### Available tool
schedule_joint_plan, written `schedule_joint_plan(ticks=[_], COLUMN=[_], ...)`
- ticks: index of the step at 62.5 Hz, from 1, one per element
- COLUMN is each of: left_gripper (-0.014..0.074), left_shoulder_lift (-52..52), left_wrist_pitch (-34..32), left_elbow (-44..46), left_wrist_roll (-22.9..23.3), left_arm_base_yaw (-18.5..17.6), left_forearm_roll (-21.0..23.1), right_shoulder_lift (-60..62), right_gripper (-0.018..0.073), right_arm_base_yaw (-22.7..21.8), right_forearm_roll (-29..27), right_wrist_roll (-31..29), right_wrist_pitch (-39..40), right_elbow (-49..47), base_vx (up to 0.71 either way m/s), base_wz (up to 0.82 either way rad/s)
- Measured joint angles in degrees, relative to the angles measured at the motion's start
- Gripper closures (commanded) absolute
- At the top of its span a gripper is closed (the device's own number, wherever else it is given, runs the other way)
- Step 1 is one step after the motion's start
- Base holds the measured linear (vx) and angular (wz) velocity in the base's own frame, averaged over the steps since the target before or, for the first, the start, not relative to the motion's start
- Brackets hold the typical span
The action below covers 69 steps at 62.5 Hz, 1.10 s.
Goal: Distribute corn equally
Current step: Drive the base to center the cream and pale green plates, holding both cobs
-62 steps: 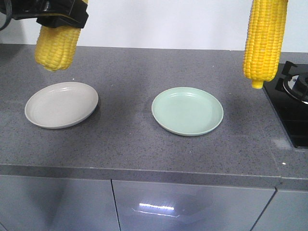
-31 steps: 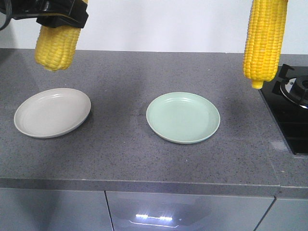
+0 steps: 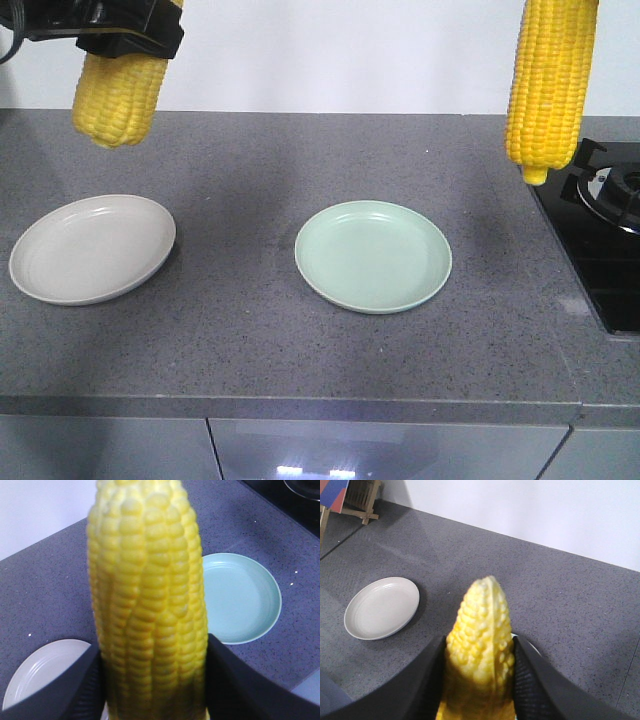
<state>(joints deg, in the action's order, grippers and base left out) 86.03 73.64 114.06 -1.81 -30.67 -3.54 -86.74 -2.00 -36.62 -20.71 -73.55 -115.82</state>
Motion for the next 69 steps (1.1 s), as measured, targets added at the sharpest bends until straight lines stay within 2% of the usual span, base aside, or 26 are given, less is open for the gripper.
schedule_joint_plan(ticks=[69], left_gripper=[0.0604], left_shoulder_lift=[0.0], left_wrist_pitch=[0.0], left_elbow=[0.0], left_wrist_roll=[0.0], left_arm_base_yaw=[0.0], left_forearm_roll=[0.0], right_shoulder_lift=[0.0], right_gripper=[0.0459], right_arm_base_yaw=[0.0], right_forearm_roll=[0.0], right_wrist_roll=[0.0], right_wrist_pitch=[0.0], right_elbow=[0.0], base_vx=[0.08], base_wz=[-0.03])
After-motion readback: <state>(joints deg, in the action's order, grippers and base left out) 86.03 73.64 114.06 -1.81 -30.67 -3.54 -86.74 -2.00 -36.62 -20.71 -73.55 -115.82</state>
